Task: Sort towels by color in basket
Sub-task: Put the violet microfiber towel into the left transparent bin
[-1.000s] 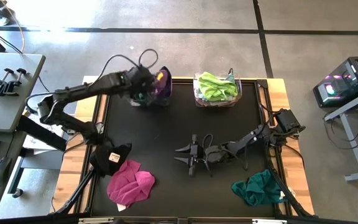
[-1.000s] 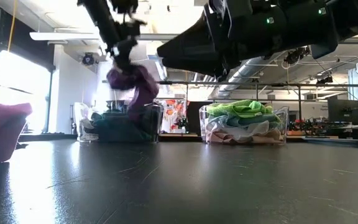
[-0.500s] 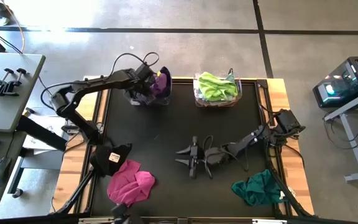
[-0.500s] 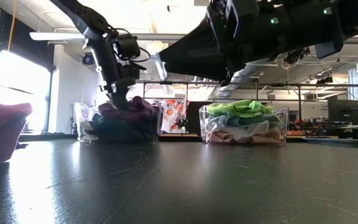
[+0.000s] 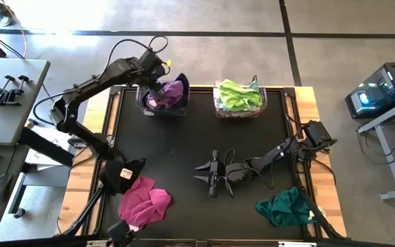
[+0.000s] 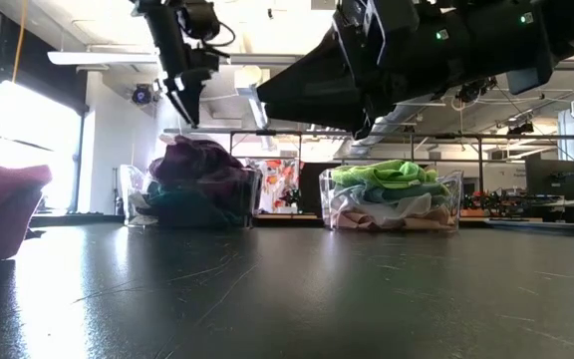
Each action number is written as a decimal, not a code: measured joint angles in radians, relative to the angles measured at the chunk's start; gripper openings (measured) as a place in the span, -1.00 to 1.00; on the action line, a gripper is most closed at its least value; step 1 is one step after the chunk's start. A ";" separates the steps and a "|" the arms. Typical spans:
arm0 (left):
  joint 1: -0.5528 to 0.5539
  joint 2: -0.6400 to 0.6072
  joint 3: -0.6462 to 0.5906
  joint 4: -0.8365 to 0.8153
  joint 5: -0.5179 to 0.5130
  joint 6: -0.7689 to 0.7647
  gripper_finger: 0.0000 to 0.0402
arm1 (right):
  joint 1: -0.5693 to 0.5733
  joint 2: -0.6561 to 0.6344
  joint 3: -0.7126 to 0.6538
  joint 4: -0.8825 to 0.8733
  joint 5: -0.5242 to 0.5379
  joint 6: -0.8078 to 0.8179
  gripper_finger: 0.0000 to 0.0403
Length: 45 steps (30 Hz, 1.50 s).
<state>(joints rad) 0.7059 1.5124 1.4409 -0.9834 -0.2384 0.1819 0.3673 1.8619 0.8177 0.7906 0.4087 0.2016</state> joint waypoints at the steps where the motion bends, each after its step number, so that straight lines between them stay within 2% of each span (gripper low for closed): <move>1: 0.000 0.000 0.004 0.016 -0.011 0.018 -0.10 | 0.000 0.000 0.000 -0.001 0.000 0.000 -0.32; 4: 0.000 0.004 -0.004 0.090 0.007 0.087 -0.10 | 0.000 0.000 0.000 -0.001 0.000 0.000 -0.32; 8: 0.000 0.029 -0.073 0.250 0.171 0.104 -0.17 | 0.000 0.000 0.000 -0.002 0.000 0.000 -0.32; 11: -0.002 0.068 -0.147 0.394 0.149 0.013 -0.28 | 0.000 0.000 0.000 -0.003 0.000 0.000 -0.32; 14: 0.003 0.124 -0.208 0.475 0.118 -0.011 -0.42 | 0.000 0.000 0.000 -0.014 0.000 0.008 -0.32; 23: 0.010 0.325 -0.249 0.475 0.125 0.041 -0.74 | -0.007 0.000 0.000 -0.032 0.000 0.026 -0.32; 26: 0.008 0.322 -0.229 0.464 0.120 0.056 -0.79 | -0.008 0.000 0.000 -0.031 0.006 0.026 -0.32; 30: 0.000 0.257 -0.165 0.380 0.115 0.057 -0.80 | -0.007 0.000 0.000 -0.030 0.006 0.028 -0.32; 37: -0.027 0.122 -0.078 0.181 0.117 0.055 -0.68 | -0.007 0.000 0.000 -0.031 0.007 0.027 -0.32; 43: -0.033 0.048 -0.077 -0.015 0.141 -0.002 -0.65 | -0.005 0.000 0.000 -0.031 0.008 0.037 -0.32; 45: -0.033 0.044 -0.098 -0.030 0.144 -0.013 -0.68 | -0.002 0.000 0.000 -0.031 0.008 0.037 -0.32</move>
<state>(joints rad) 0.6727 1.5559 1.3430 -1.0130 -0.0945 0.1693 0.3649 1.8618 0.8173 0.7597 0.4164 0.2390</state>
